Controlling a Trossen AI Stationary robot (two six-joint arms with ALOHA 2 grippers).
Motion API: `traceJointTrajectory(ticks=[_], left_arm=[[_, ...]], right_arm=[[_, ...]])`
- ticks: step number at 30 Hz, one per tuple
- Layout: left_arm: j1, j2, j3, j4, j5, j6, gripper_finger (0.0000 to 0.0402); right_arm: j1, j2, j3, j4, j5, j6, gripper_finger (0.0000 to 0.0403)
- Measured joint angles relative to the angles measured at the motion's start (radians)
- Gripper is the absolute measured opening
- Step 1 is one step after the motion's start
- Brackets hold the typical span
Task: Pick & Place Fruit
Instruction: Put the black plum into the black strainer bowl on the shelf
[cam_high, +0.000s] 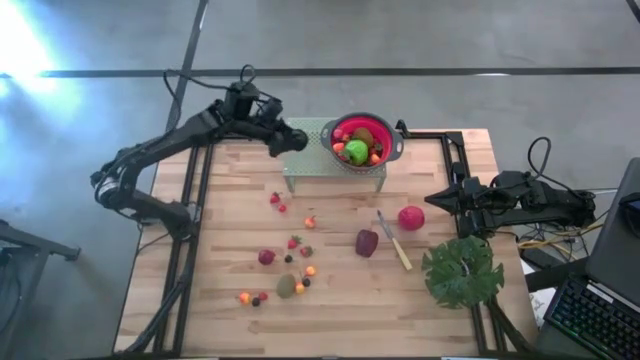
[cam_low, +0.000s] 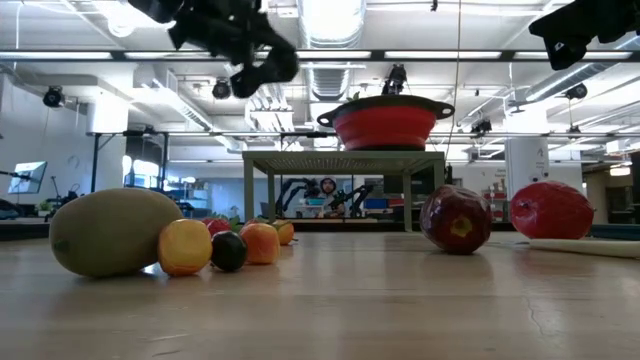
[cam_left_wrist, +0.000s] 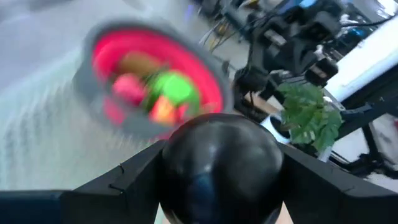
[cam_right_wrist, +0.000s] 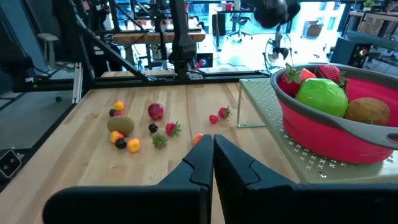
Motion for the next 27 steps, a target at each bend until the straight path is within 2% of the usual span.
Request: traceJointTrajectory(ticks=[7,12,19,27], left_arm=[[-0.09,0.009,0.0,0.191,-0.148,0.054,0.0273],[-0.117,0.028,0.0,0.245,-0.251,0.11,0.0273],[-0.142,0.132,0.032,0.27,-0.261,0.145,0.0273],[-0.166,0.266,0.162,0.274,-0.261,0.23,0.0273]], right_arm=[[0.0,0.0,0.0,0.0,0.0,0.0,0.0008],[0.0,0.0,0.0,0.0,0.0,0.0,0.0008],[0.0,0.0,0.0,0.0,0.0,0.0,0.0008],[0.0,0.0,0.0,0.0,0.0,0.0,0.0008]])
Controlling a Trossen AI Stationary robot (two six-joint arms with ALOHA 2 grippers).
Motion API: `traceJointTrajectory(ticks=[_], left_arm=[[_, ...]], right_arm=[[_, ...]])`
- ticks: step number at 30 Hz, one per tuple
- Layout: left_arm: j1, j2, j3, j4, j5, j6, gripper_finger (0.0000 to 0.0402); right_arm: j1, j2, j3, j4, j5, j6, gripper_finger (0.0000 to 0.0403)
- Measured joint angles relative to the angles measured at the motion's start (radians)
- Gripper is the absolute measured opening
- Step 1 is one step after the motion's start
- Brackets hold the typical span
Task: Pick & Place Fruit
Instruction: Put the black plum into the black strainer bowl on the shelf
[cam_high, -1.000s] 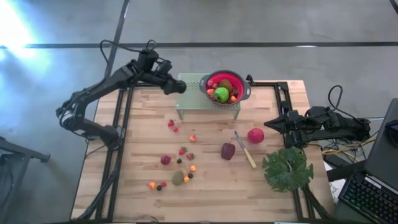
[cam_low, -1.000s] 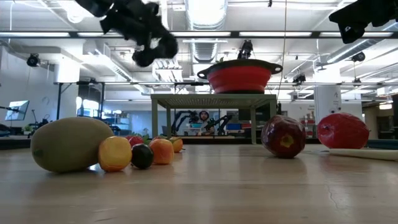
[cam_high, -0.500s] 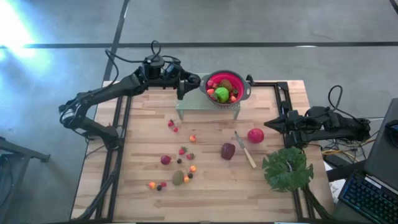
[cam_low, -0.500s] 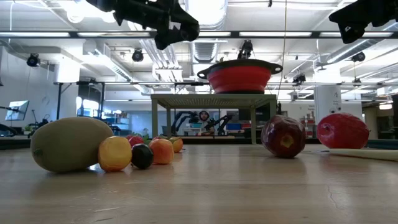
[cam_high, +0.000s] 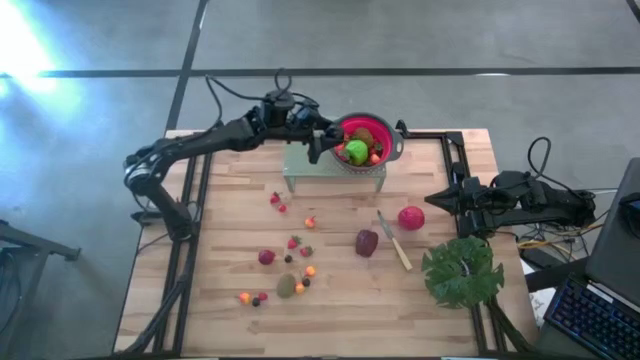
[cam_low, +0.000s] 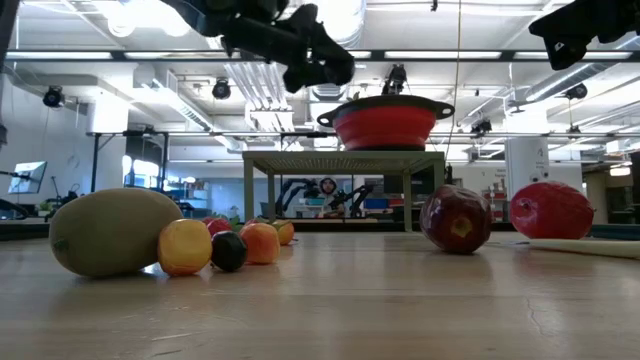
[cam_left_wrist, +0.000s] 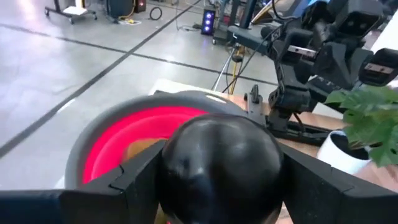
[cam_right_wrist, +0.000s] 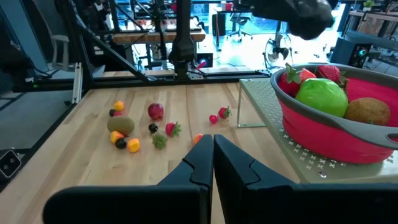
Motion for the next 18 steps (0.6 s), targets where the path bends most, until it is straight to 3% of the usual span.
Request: traceJointTrajectory(ticks=[11,18], left_arm=[[-0.014,0.155,0.168,-0.004,-0.006,0.049,0.0273],[-0.015,0.21,0.188,0.001,-0.006,0.089,0.0273]], right_arm=[[0.0,0.0,0.0,0.0,0.0,0.0,0.0008],[0.0,0.0,0.0,0.0,0.0,0.0,0.0008]])
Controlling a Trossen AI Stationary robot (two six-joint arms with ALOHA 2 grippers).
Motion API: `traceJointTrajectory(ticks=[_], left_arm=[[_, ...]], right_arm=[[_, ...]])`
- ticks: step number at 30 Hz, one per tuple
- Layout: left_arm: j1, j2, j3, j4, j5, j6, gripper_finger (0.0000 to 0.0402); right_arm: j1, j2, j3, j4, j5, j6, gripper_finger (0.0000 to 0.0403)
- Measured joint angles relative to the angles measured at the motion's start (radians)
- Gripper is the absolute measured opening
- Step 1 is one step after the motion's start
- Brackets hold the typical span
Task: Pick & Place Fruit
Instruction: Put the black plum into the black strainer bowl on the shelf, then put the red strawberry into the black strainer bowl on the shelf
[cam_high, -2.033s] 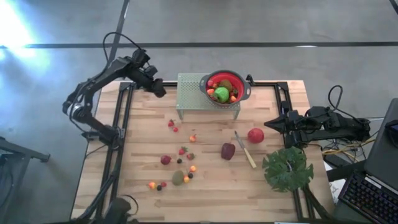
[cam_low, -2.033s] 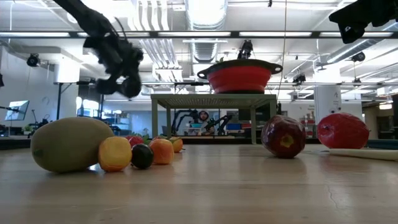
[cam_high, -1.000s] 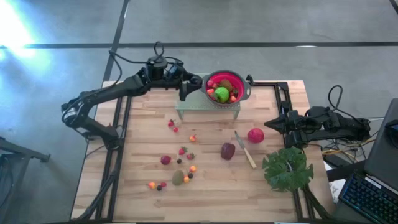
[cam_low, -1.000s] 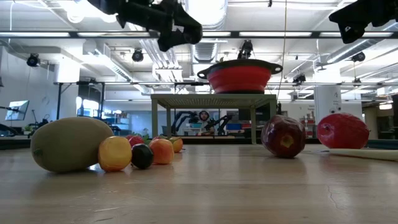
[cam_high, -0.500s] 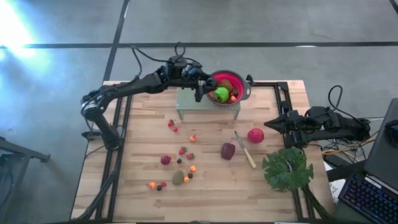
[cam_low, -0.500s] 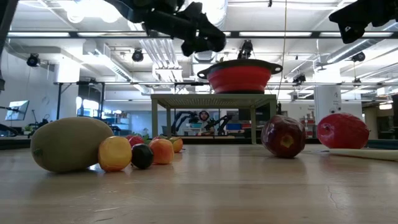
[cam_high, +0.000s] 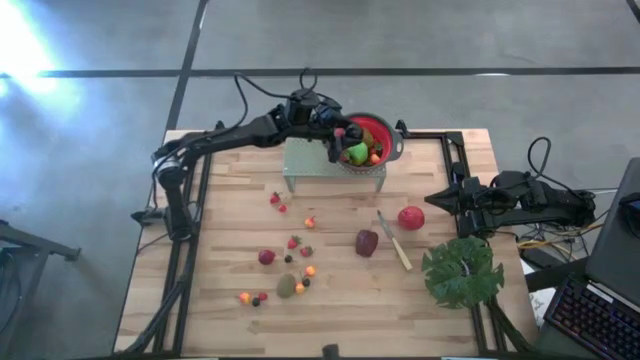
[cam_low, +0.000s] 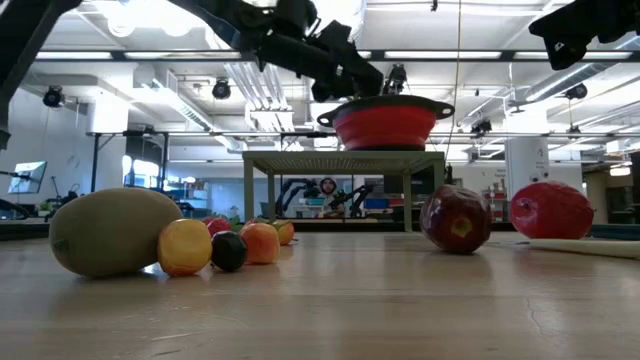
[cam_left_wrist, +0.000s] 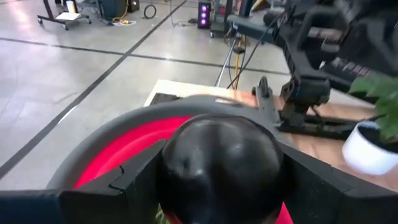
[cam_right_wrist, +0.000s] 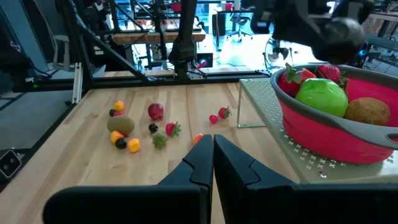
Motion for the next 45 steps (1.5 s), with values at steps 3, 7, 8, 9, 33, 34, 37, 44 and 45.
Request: traceJointTrajectory(ticks=[3,7,8,9,33,34,37,44,45], left_arm=[[0.0,0.006,-0.005,-0.002,-0.002,0.008,0.0273],[0.001,0.005,-0.005,-0.011,-0.002,0.047,0.0273],[0.001,0.005,-0.005,-0.013,-0.004,0.06,0.0273],[0.001,0.004,-0.005,-0.013,-0.011,0.069,0.0273],[0.002,-0.001,-0.005,-0.103,-0.236,0.205,0.0375],[0.002,-0.001,-0.005,-0.1,-0.236,0.205,0.0383],[0.002,-0.002,0.011,-0.103,-0.238,0.204,0.0394],[0.001,-0.022,0.069,-0.099,-0.24,0.148,0.0396],[-0.001,-0.027,0.072,-0.1,-0.24,0.125,0.0397]], right_arm=[[0.0,0.0,0.0,0.0,0.0,0.0,0.0008],[0.0,0.0,0.0,0.0,0.0,0.0,0.0008],[0.0,0.0,0.0,0.0,0.0,0.0,0.0008],[0.0,0.0,0.0,0.0,0.0,0.0,0.0008],[0.0,0.0,0.0,0.0,0.0,0.0,0.0008],[0.0,0.0,0.0,0.0,0.0,0.0,0.0008],[0.0,0.0,0.0,0.0,0.0,0.0,0.0008],[0.0,0.0,0.0,0.0,0.0,0.0,0.0008],[0.0,0.0,0.0,0.0,0.0,0.0,0.0008]])
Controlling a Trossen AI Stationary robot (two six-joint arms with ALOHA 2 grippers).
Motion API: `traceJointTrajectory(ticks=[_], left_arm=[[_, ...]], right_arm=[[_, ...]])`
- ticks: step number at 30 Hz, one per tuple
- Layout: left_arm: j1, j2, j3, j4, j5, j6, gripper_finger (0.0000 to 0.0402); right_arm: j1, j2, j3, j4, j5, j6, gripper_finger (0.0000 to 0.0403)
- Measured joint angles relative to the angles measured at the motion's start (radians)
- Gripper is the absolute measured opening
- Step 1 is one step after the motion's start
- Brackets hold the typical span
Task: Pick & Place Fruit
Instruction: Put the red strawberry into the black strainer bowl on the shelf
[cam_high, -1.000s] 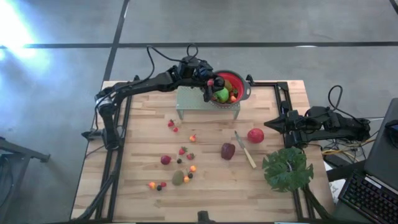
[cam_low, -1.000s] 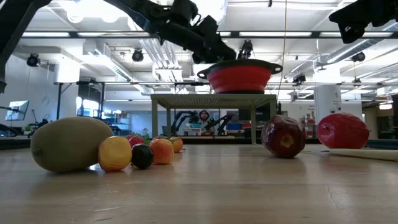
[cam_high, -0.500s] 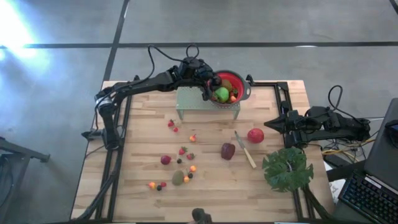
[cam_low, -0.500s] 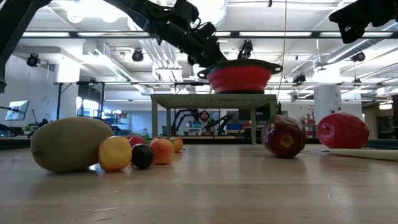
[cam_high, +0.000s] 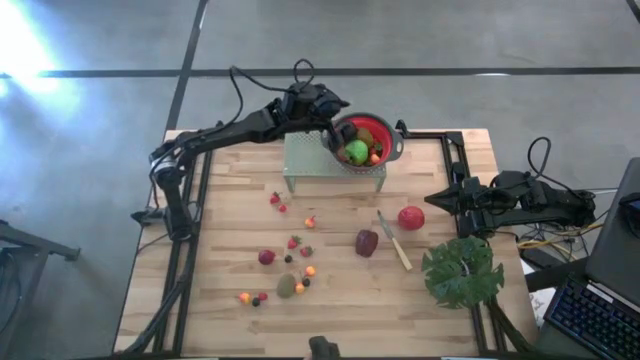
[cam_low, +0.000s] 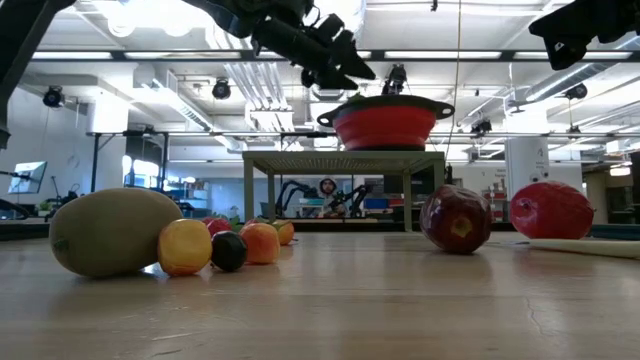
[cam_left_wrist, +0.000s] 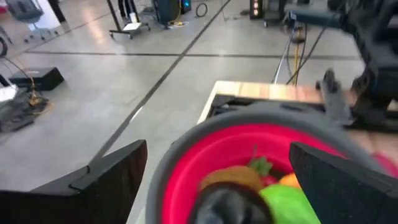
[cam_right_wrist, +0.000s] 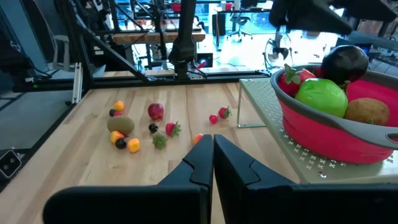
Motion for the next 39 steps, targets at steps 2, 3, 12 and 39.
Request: traceJointTrajectory(ticks=[2,3,12,39], left_arm=[[-0.003,-0.012,0.004,-0.011,0.004,-0.041,0.0397],[-0.006,-0.02,0.005,-0.023,0.009,-0.052,0.0397],[-0.107,-0.11,0.004,-0.264,-0.067,-0.055,0.0397],[-0.479,-0.146,-0.007,-0.716,-0.155,-0.218,0.0395]], right_arm=[[0.0,0.0,0.0,0.0,0.0,0.0,0.0008],[0.0,0.0,0.0,0.0,0.0,0.0,0.0008],[0.0,0.0,0.0,0.0,0.0,0.0,0.0008],[0.0,0.0,0.0,0.0,0.0,0.0,0.0008]])
